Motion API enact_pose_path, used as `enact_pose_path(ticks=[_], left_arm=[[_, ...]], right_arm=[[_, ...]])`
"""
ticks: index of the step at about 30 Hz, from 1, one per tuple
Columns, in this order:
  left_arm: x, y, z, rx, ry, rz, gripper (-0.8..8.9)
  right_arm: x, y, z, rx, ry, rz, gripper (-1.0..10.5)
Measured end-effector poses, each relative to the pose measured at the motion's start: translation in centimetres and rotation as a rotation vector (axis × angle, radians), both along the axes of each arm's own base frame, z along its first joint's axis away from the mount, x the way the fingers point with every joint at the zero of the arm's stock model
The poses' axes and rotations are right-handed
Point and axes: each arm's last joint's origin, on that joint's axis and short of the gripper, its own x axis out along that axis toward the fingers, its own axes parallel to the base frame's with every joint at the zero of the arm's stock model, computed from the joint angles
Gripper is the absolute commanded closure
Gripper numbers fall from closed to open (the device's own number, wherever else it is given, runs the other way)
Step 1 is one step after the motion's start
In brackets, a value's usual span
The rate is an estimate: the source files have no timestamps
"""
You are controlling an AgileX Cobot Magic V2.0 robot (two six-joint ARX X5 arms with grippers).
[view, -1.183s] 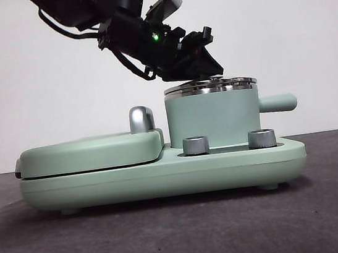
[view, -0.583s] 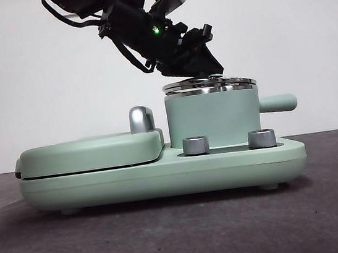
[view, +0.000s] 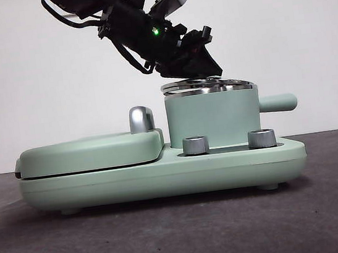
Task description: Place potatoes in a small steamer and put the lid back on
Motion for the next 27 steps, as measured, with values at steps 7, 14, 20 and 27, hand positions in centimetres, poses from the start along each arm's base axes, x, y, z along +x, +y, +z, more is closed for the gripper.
enact_pose_path(ticks=[7,14,20,27], left_arm=[[0.24,-0.18,0.10,-0.066,0.002,-0.044,7.99],[0.09,-0.35,0.02,-0.077,0.028,-0.056,7.99],[0.09,-0.35,0.01,-0.078,0.031,-0.055,7.99],[0.23,-0.12,-0.02,-0.077,0.035,-0.054,7.99]], right_arm=[[0.00,0.00,0.00,0.000,0.000,0.000,8.2],[0.00,0.00,0.00,0.000,0.000,0.000,8.2],[0.00,0.00,0.00,0.000,0.000,0.000,8.2],[0.00,0.00,0.00,0.000,0.000,-0.001,8.2]])
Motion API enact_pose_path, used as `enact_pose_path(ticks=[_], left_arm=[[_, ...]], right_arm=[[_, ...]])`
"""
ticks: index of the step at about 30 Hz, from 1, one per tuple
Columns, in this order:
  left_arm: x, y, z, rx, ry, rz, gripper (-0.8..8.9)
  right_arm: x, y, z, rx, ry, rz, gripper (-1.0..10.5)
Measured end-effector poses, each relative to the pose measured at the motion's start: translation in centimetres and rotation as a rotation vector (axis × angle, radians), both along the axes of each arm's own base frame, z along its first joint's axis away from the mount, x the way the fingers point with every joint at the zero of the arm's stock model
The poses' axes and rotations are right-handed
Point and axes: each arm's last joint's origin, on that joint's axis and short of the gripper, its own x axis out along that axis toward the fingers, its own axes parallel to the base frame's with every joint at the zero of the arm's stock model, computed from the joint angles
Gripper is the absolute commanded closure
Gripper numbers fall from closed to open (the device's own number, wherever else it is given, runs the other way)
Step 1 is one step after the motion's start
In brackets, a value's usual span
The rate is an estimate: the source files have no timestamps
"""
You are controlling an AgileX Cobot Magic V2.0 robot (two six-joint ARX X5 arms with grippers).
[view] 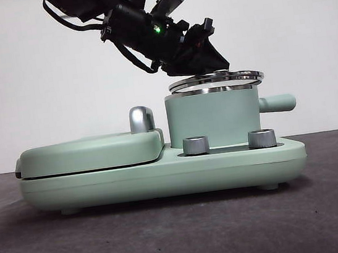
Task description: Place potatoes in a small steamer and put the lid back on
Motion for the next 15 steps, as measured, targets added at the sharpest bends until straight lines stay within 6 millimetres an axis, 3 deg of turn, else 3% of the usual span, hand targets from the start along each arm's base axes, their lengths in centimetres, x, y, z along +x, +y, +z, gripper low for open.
enact_pose_path(ticks=[15], left_arm=[[0.3,1.1,0.4,0.026,0.002,0.016,7.99]], right_arm=[[0.2,0.1,0.2,0.017,-0.026,-0.003,8.2]])
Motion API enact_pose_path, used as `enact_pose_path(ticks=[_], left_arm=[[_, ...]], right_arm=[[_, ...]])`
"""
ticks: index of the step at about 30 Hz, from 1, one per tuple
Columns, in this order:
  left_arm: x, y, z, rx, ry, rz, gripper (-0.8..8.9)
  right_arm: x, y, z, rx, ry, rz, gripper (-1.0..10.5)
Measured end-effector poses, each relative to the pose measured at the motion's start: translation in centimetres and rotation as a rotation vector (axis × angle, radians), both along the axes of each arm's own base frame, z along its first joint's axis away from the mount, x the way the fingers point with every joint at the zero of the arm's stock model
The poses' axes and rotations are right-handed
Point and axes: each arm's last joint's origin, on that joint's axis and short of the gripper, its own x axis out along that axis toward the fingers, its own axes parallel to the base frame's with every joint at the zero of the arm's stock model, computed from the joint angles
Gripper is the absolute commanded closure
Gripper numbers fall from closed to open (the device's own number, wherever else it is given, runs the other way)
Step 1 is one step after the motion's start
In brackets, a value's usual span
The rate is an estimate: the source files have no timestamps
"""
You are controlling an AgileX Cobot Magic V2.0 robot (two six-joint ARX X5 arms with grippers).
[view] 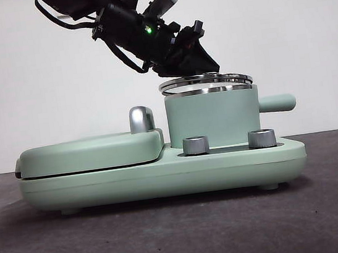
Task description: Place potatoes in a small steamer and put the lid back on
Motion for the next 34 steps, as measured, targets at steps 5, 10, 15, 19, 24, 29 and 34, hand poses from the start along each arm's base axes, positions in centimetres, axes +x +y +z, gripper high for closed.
enact_pose_path(ticks=[5,10,15,19,24,29,34], left_arm=[[-0.12,-0.26,0.16,-0.004,-0.023,-0.010,7.99],[-0.23,-0.46,0.22,-0.004,-0.035,-0.017,7.99],[-0.28,-0.52,0.22,-0.002,-0.037,-0.020,7.99],[-0.28,-0.51,0.20,-0.001,-0.037,-0.021,7.99],[-0.30,-0.50,0.09,0.004,-0.033,-0.021,7.99],[-0.29,-0.51,0.09,-0.002,-0.043,-0.021,7.99],[-0.25,-0.53,0.21,-0.010,-0.055,-0.021,7.99]], right_arm=[[0.08,0.04,0.10,0.008,-0.011,-0.002,8.2],[0.09,0.05,0.11,0.009,-0.013,-0.002,8.2],[0.09,0.05,0.11,0.009,-0.012,-0.002,8.2],[0.09,0.05,0.11,0.009,-0.013,-0.002,8.2],[0.09,0.05,0.11,0.009,-0.012,-0.001,8.2],[0.09,0.05,0.11,0.009,-0.013,-0.002,8.2],[0.09,0.05,0.11,0.009,-0.012,-0.002,8.2]])
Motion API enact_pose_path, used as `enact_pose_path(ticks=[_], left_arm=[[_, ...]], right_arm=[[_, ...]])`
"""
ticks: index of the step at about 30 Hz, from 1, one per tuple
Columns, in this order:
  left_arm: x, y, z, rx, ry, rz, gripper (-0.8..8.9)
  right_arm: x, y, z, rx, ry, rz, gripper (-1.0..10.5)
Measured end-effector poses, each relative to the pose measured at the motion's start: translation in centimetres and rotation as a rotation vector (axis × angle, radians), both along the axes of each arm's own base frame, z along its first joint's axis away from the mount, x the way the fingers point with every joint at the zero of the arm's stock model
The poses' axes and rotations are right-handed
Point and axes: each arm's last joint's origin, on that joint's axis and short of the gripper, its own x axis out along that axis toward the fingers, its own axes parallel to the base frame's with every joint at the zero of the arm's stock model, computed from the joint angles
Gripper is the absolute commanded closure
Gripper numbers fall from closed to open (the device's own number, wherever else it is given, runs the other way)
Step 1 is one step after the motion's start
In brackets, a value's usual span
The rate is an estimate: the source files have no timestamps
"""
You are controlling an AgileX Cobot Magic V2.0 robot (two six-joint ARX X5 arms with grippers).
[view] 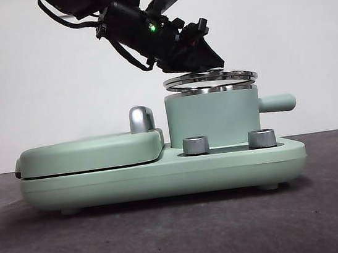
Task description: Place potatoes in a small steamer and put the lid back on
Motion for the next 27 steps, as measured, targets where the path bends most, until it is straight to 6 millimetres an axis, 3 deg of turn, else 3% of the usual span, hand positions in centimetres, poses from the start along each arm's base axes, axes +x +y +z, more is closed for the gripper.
enact_pose_path(ticks=[27], left_arm=[[-0.08,0.17,-0.85,0.000,0.006,0.002,7.99]], right_arm=[[0.04,0.02,0.05,0.012,0.001,-0.010,8.2]])
